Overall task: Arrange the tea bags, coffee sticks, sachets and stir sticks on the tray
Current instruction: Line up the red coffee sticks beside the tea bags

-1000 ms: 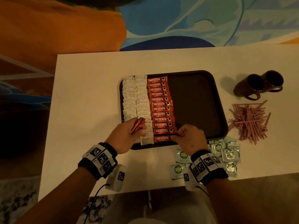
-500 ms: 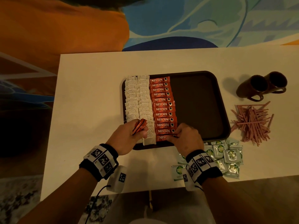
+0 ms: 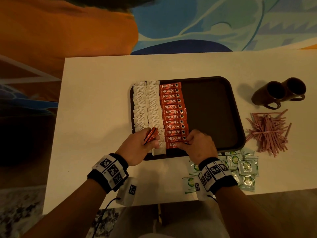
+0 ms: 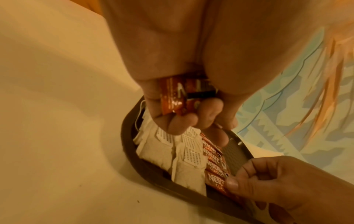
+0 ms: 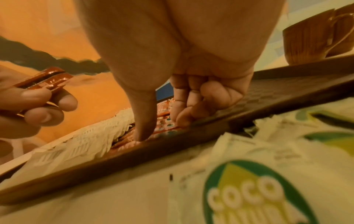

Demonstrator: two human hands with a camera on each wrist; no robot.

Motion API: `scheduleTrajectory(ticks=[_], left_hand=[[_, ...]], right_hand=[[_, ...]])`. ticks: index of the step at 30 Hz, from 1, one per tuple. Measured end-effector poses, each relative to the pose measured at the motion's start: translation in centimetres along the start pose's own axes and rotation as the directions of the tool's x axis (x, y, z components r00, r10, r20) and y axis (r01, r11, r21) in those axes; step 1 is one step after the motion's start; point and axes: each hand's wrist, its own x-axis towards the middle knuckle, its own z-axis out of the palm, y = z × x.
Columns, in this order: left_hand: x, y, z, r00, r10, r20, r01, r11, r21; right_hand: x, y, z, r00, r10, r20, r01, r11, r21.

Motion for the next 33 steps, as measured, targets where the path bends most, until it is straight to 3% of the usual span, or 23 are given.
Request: scheduleTrajectory(ticks=[3, 6, 10, 12, 17, 23, 28, 33], left_hand=[[0.1, 0.2, 0.0, 1.000, 0.007, 0.016, -0.007, 1.000, -0.003], [0.0, 0.6, 0.1, 0.998, 0.043, 0.050, -0.043, 0.999, -0.001], [-0.1, 1.6, 0.4, 0.988, 0.099, 0.123, -0.090, 0.993, -0.073], [-0.2, 1.8, 0.5, 0.980, 0.105, 0.167, -0.090, 0.992, -0.093], [-0.2, 1.7, 0.2, 0.971, 0.091, 0.221, -0.069, 0.992, -0.104], [-0.3, 0.6, -0.8, 0.981, 0.077, 0.181, -0.048, 0.986, -0.159], [-0.6, 1.4, -1.5, 0.989, 0.033, 0.141, 0.025, 0.919, -0.393], [-0.1, 1.5, -1.5, 0.998, 0.025, 0.053, 0.000, 0.904, -0.427]], right_hand=[[-0.3, -0.4, -0.7, 0.998, -0.037, -0.049, 0.040, 0.997, 0.063], [-1.1, -1.8, -1.5, 0.985, -0.161, -0.069, 0.173, 0.957, 0.232], [-2.1, -3.9, -2.1, 0.908, -0.418, -0.030, 0.395, 0.830, 0.394], [-2.0, -4.3, -1.9, 0.877, -0.478, -0.045, 0.454, 0.795, 0.403], [-1.8, -4.7, -1.8, 0.873, -0.483, -0.062, 0.453, 0.760, 0.467], [-1.4, -3.4, -3.0, 0.913, -0.407, -0.035, 0.351, 0.738, 0.576], [-1.5, -2.5, -3.9, 0.896, -0.442, 0.029, 0.353, 0.752, 0.557], [-1.5, -2.1, -3.8, 0.901, -0.433, -0.004, 0.326, 0.672, 0.665]])
